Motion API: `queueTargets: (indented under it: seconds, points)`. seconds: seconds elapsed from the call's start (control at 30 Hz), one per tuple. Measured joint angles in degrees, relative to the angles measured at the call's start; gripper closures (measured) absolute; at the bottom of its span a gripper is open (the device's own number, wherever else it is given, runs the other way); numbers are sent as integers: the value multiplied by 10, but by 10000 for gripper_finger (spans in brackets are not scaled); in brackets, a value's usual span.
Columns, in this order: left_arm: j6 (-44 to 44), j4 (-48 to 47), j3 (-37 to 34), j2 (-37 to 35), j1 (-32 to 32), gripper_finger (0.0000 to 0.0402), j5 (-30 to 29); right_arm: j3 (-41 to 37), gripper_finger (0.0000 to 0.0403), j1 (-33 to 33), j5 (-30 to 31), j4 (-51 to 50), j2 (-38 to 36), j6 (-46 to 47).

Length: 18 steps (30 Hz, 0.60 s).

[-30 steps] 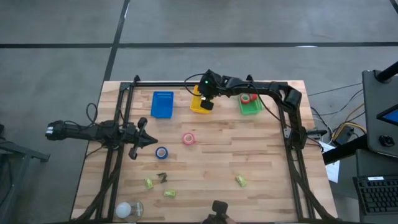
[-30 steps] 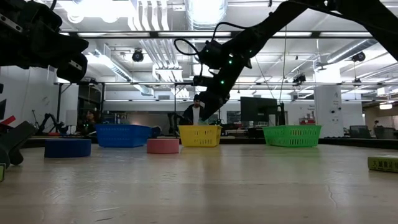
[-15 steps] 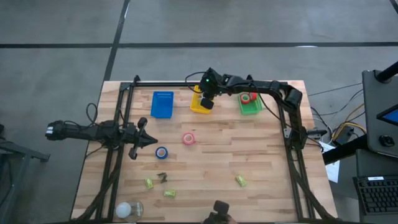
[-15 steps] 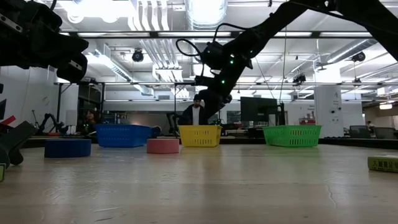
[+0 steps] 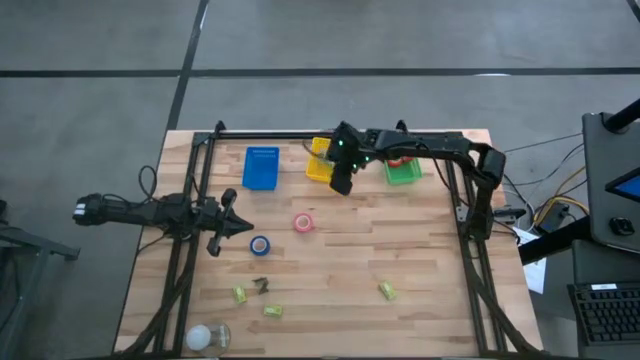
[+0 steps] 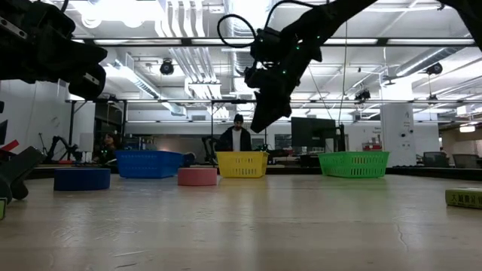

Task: Pick and place Stapler, Stapler remover, tape
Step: Put the pink tape into the green bin

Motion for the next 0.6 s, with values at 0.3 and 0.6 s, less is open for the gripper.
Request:
queueTargets:
  seconds: [0.3, 0.6]
  points:
    - [0, -2, 0, 0, 0, 392, 0, -116, 282, 99, 1, 24, -87, 51]
    - [0, -6, 0, 0, 0, 392, 0, -259, 294, 187, 7, 157, -214, 119]
